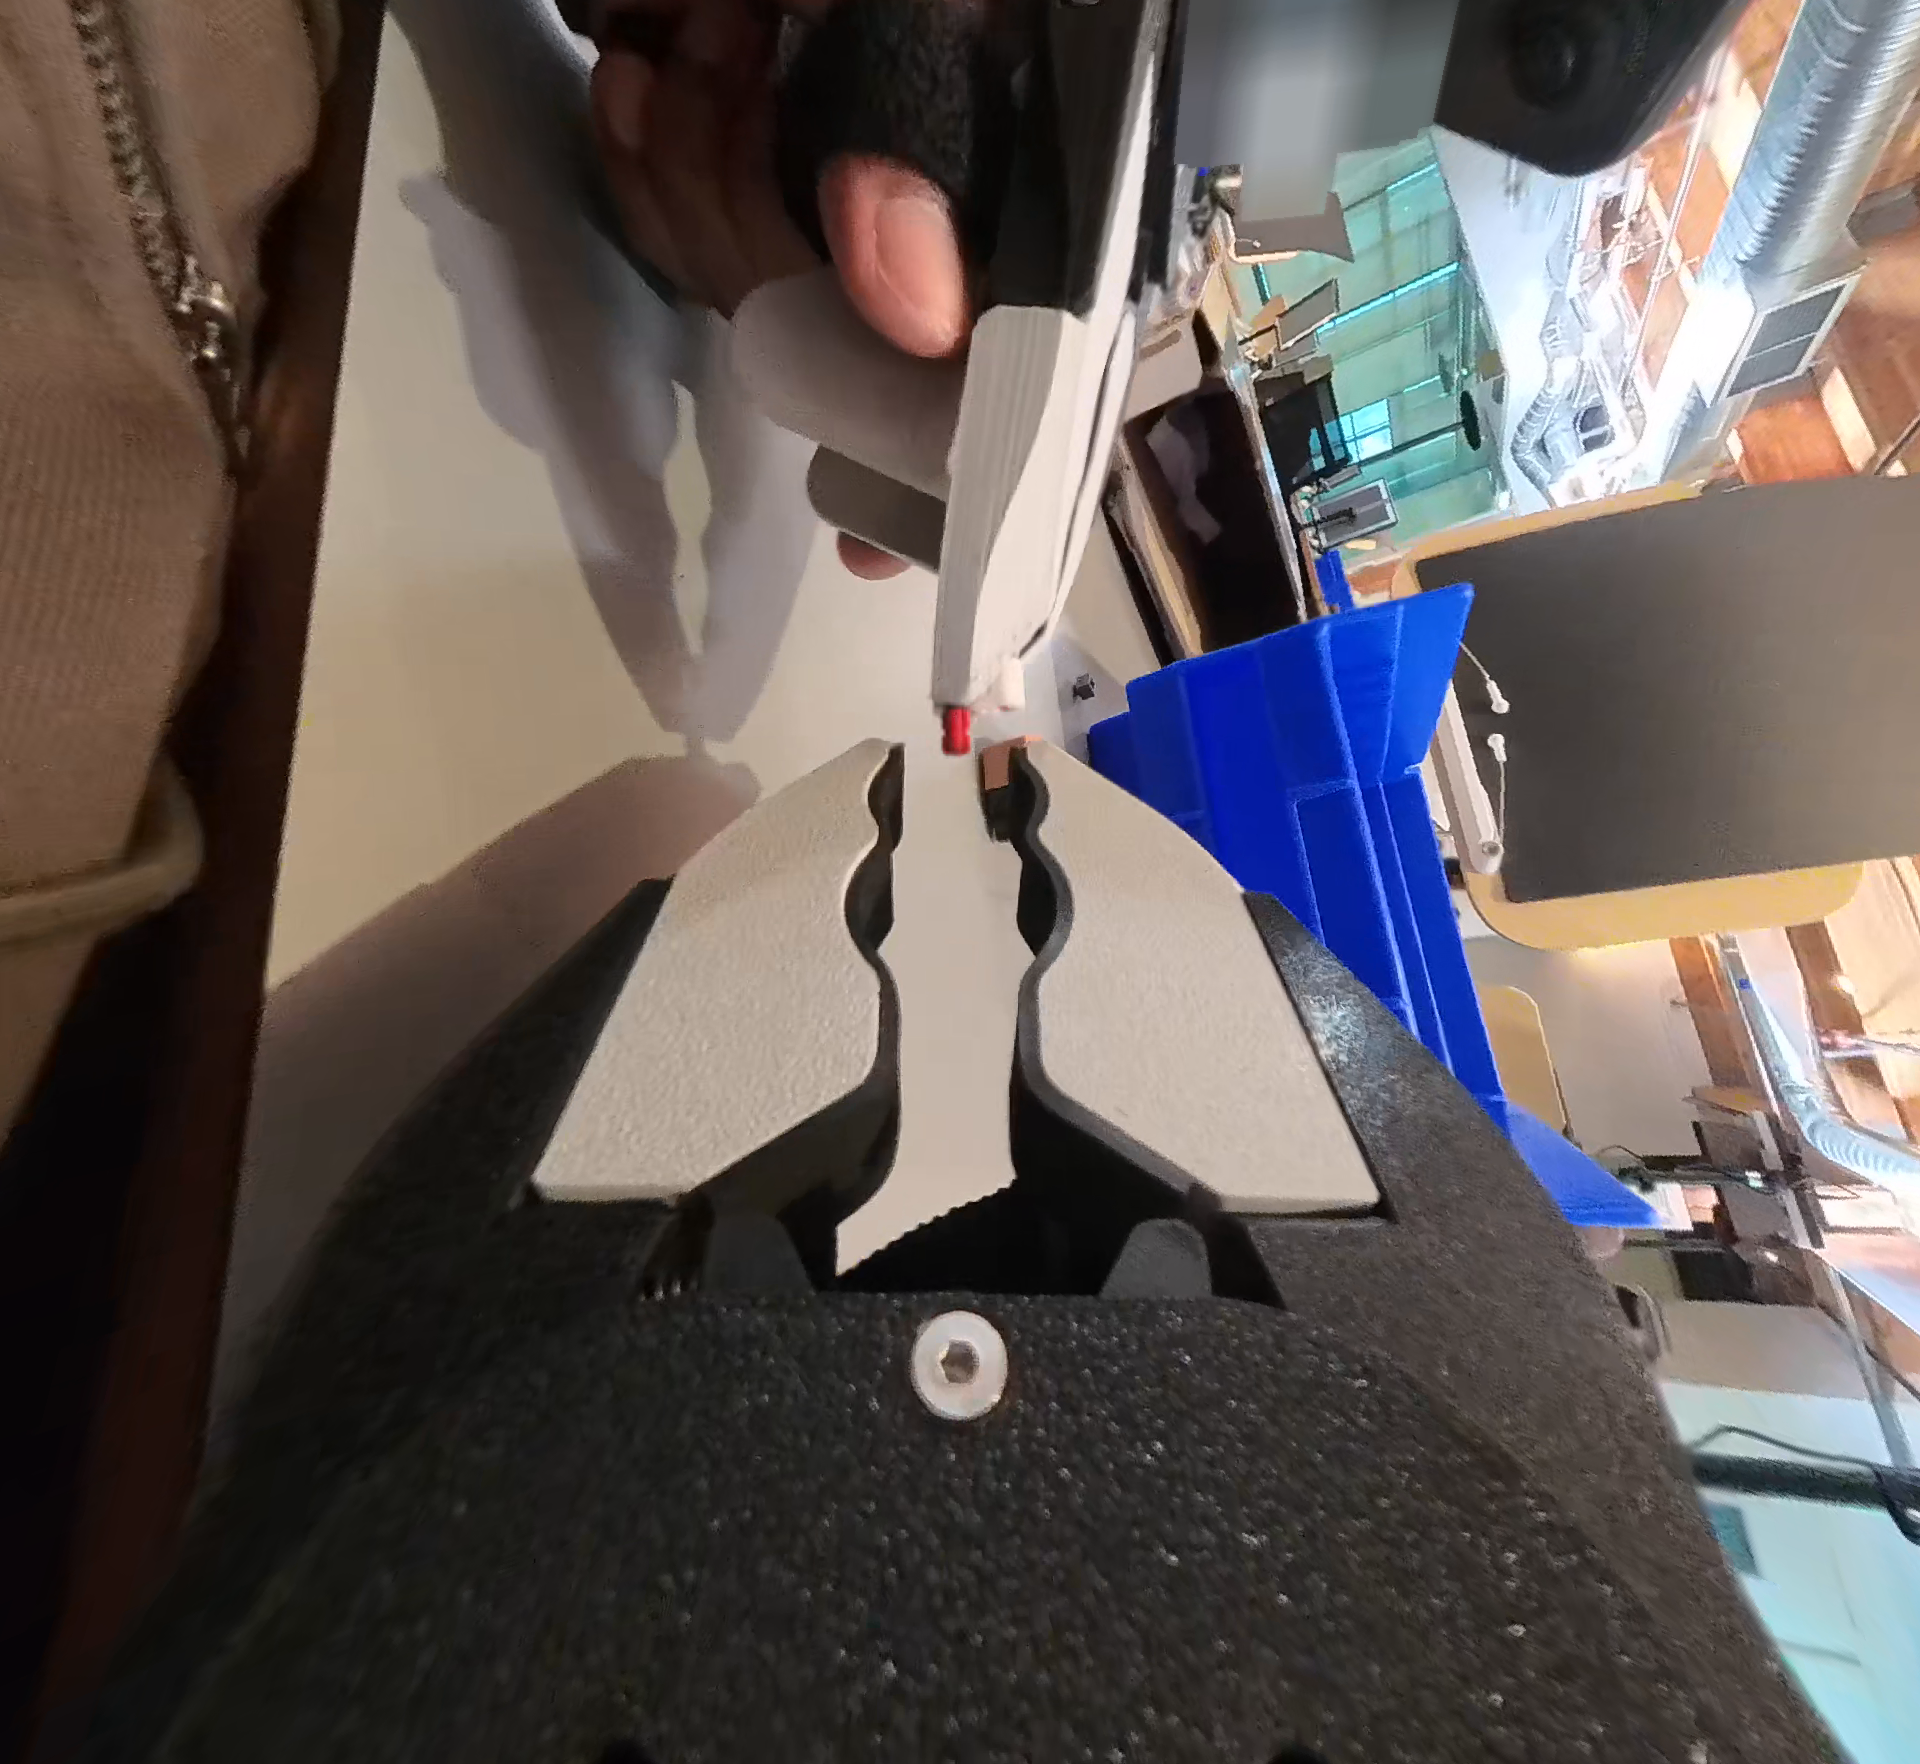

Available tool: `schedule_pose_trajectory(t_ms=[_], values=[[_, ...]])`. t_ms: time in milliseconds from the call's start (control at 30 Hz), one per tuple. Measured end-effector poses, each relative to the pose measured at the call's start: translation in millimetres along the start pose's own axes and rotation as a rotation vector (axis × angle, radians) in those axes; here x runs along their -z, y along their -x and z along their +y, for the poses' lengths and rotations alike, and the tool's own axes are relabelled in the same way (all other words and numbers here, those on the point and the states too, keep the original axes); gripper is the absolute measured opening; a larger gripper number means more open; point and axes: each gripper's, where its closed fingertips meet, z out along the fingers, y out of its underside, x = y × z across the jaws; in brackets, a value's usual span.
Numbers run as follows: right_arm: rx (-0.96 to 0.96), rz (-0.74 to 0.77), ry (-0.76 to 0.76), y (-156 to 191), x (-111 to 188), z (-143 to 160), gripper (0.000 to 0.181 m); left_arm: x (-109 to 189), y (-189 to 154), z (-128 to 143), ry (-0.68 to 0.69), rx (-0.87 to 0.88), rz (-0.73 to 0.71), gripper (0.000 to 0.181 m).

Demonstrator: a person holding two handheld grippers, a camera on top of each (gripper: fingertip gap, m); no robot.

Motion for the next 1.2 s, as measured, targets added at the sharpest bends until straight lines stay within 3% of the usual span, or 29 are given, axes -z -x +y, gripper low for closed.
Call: schedule_pose_trajectory(t_ms=[733, 933, 1200], values=[[0.034, 0.013, 0.172, 7, -15, 12, 0.004, -5, 11, 8, 0.036, -0.158, -0.255, 0.008], [0.014, 0.034, 0.184, 5, -10, 15, 0.004, 1, 9, 0, -0.042, -0.144, -0.263, 0.01], [0.022, 0.04, 0.173, 6, -10, 12, 0.004, 1, 8, 0, -0.047, -0.141, -0.253, 0.011]])
